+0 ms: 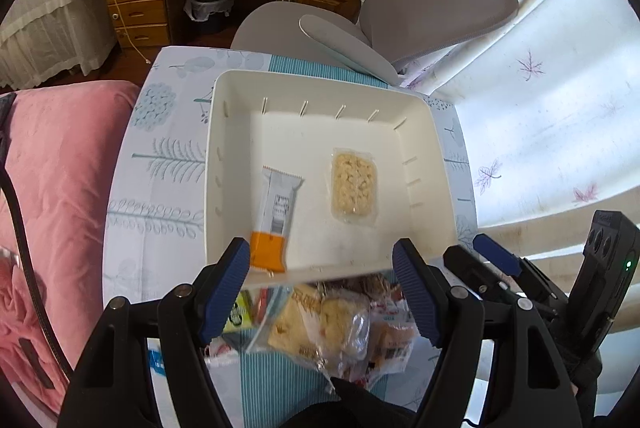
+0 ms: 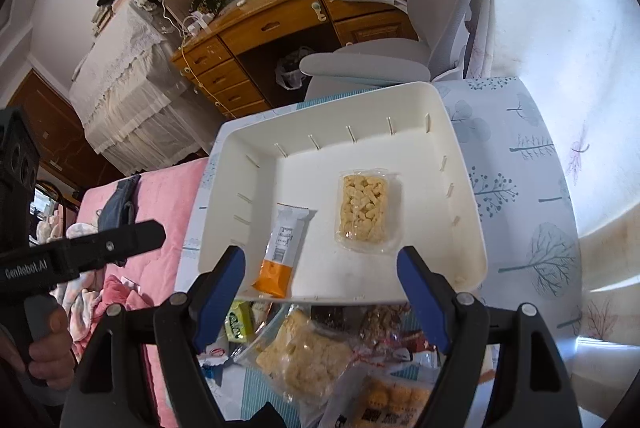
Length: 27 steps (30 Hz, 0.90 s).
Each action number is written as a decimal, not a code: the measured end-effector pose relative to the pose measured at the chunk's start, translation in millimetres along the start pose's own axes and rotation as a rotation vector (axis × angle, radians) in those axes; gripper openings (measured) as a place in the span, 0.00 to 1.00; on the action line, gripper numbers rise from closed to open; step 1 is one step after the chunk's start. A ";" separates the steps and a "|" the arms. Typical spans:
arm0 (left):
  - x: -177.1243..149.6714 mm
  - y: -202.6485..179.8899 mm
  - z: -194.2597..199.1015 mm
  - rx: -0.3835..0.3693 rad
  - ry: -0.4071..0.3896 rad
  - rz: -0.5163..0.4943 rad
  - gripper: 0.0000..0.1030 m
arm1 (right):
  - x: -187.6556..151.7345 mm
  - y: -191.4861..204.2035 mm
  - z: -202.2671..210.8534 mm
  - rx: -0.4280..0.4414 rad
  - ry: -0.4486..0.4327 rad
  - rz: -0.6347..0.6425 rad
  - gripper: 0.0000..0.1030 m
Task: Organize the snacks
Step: 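Carry both snacks over the white tray and release them inside, then move both tools back toward the remaining snacks on the cloth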
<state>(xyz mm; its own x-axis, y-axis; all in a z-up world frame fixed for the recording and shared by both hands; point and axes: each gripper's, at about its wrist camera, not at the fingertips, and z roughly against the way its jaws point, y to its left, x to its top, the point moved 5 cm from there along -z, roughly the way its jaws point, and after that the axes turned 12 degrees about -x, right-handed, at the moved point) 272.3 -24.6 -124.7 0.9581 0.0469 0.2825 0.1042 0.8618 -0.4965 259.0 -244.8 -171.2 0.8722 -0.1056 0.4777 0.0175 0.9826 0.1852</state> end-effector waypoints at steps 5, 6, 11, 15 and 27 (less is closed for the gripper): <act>-28.1 -15.3 21.1 0.017 -0.038 0.008 0.70 | -14.1 -7.7 22.9 0.036 -0.015 -0.007 0.84; -36.1 -18.7 26.3 0.022 -0.050 0.013 0.70 | -18.4 -9.2 28.2 0.046 -0.018 -0.007 0.84; -71.1 -26.4 46.0 0.043 -0.091 0.043 0.71 | -39.0 -14.0 45.0 0.075 -0.015 0.006 0.84; -101.7 -27.0 59.4 0.065 -0.125 0.083 0.75 | -58.2 -16.5 53.0 0.102 0.003 0.023 0.84; -179.4 -5.2 89.9 0.109 -0.178 0.210 0.79 | -106.4 -15.8 58.4 0.155 0.080 0.061 0.84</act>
<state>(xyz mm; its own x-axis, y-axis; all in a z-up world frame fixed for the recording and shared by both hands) 75.9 7.9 -99.0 0.8929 0.3097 0.3270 -0.1302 0.8726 -0.4708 137.4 -258.0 -174.8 0.9057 -0.0275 0.4231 -0.1072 0.9506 0.2912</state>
